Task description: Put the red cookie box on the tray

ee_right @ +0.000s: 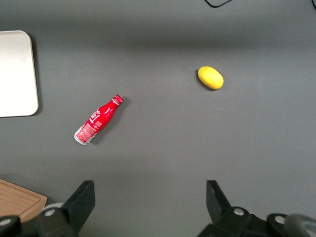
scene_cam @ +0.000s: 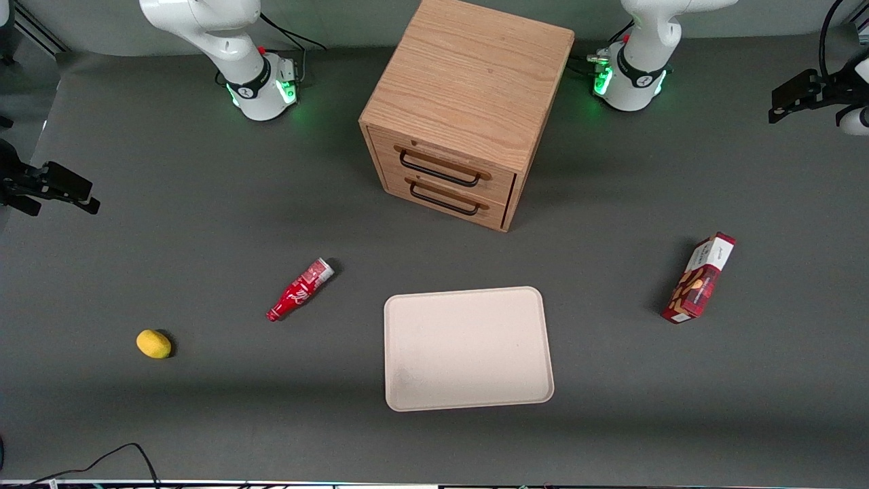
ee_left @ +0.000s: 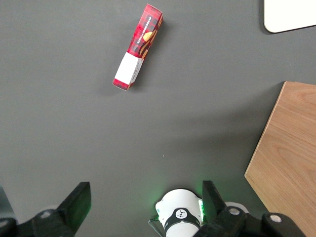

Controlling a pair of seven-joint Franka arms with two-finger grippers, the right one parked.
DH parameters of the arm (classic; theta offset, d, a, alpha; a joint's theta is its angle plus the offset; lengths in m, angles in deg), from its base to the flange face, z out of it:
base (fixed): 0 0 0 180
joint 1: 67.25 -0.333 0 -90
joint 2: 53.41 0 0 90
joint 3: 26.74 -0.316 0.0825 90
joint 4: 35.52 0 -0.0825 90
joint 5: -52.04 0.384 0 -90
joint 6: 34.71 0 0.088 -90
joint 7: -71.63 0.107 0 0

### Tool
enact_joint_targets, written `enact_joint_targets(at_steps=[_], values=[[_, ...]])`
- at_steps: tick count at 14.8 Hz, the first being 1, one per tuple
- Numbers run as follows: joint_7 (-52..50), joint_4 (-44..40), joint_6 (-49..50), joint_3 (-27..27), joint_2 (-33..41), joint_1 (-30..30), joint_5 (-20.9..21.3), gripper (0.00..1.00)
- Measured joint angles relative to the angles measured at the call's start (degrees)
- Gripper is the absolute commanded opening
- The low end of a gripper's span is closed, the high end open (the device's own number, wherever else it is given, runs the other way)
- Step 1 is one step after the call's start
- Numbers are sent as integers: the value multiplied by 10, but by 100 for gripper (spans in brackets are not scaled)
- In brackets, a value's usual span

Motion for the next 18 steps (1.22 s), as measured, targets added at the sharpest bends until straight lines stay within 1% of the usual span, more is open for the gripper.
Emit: enact_joint_targets(at_steps=[8, 13, 18], values=[[-14, -1, 1, 11, -1, -2, -2, 100], [-23, -17, 0, 10, 0, -5, -19, 100], [-24, -25, 0, 10, 0, -5, -25, 100]])
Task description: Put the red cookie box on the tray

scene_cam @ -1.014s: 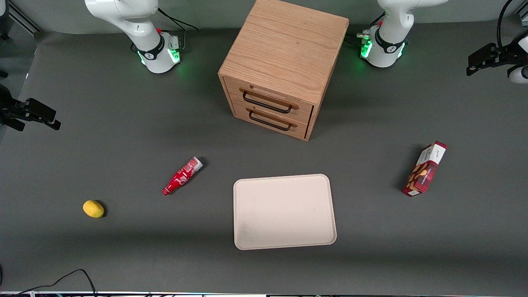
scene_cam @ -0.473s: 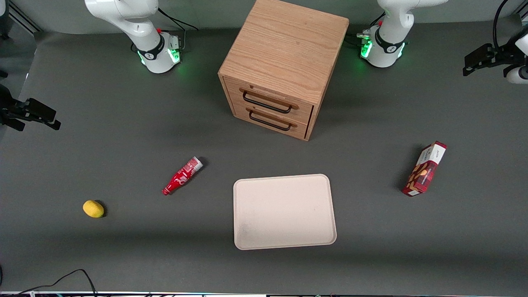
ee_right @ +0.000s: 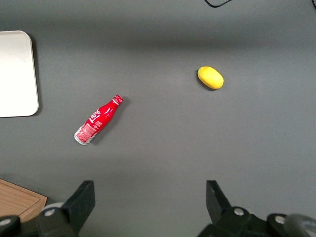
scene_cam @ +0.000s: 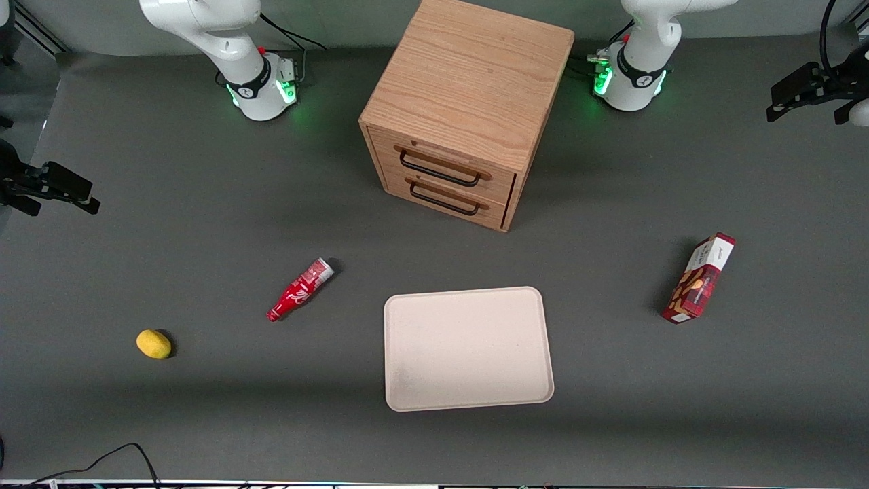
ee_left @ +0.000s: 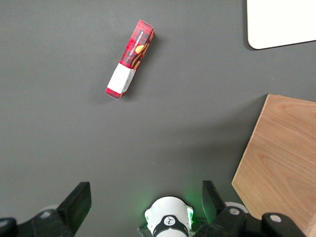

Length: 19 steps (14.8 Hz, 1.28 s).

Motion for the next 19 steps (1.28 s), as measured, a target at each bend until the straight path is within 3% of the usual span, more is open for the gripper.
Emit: enact_joint_targets(at_steps=[4, 12, 16, 19], values=[[38, -22, -2, -6, -14, -6, 0, 100], [306, -54, -36, -72, -132, -16, -2, 100], [386, -15, -152, -72, -224, -18, -23, 100], [434, 60, -279, -72, -267, -25, -47, 100]])
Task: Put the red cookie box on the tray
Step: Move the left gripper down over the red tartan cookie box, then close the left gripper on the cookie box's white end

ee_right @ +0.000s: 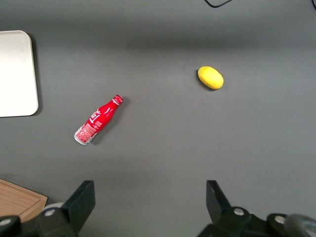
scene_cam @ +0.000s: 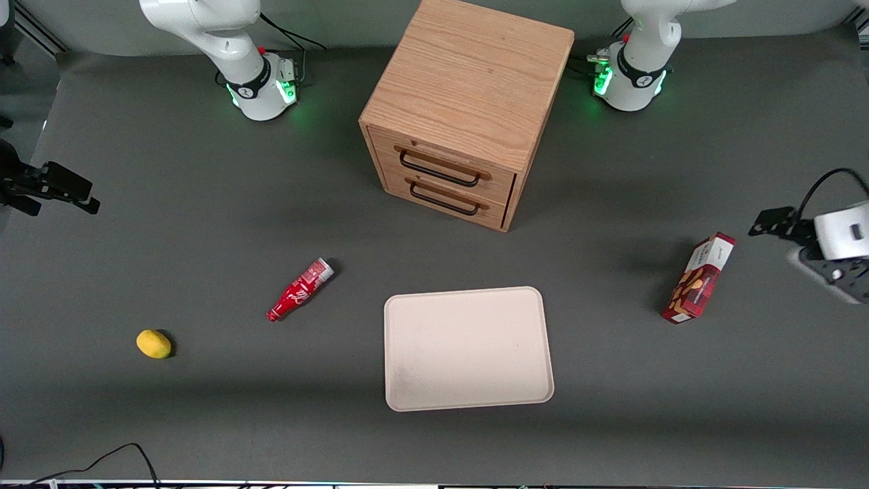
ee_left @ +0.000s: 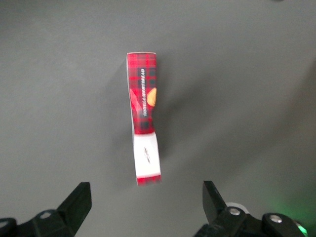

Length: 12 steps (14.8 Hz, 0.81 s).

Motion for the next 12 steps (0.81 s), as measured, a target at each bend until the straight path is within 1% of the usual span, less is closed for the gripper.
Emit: enact_joint_targets(at_steps=[3, 7, 10, 11, 12], values=[[15, 66, -96, 0, -22, -4, -17, 100], [16, 128, -204, 5, -41, -4, -24, 100], [17, 163, -269, 12, -50, -4, -39, 100], [17, 171, -286, 15, -54, -4, -43, 94], [17, 177, -299, 18, -56, -4, -45, 79]])
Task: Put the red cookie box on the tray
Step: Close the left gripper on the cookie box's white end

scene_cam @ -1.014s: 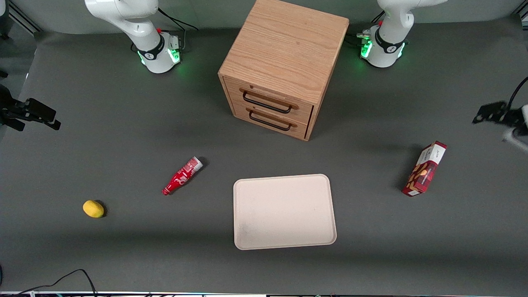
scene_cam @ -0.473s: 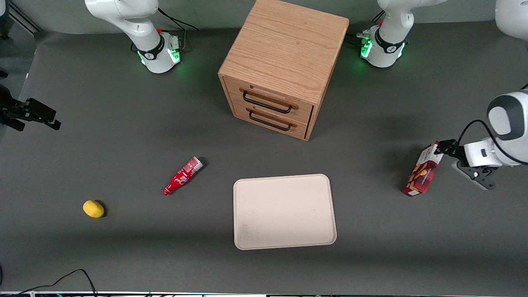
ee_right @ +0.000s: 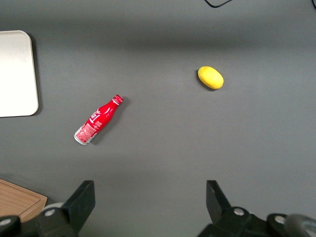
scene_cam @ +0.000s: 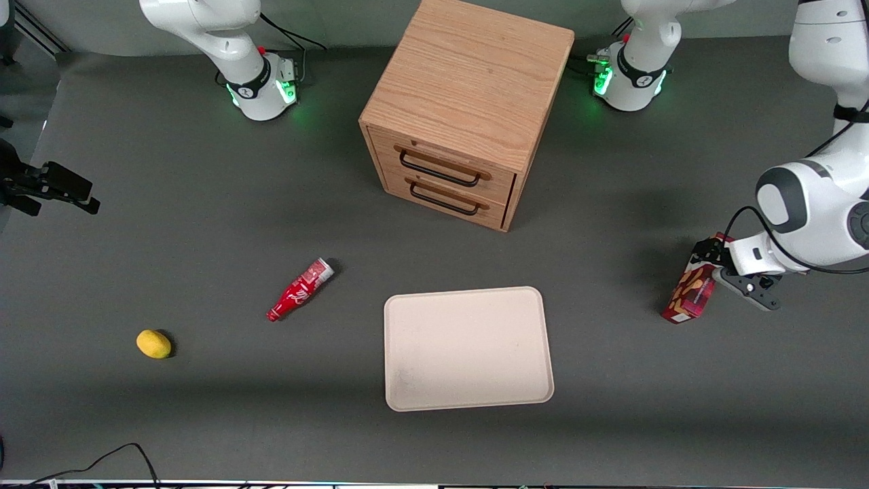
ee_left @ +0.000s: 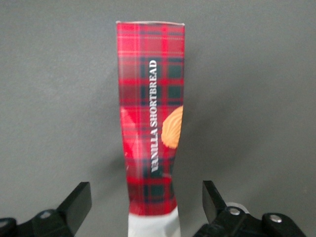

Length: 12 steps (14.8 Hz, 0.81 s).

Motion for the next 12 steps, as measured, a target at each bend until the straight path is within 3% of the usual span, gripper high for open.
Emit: enact_joint_targets(at_steps=[2, 3, 4, 12], values=[[0, 9, -19, 2, -5, 0, -2, 39], [0, 12, -23, 2, -8, 0, -5, 15], [0, 14, -26, 2, -11, 0, -12, 0], [0, 12, -30, 0, -17, 0, -25, 0]])
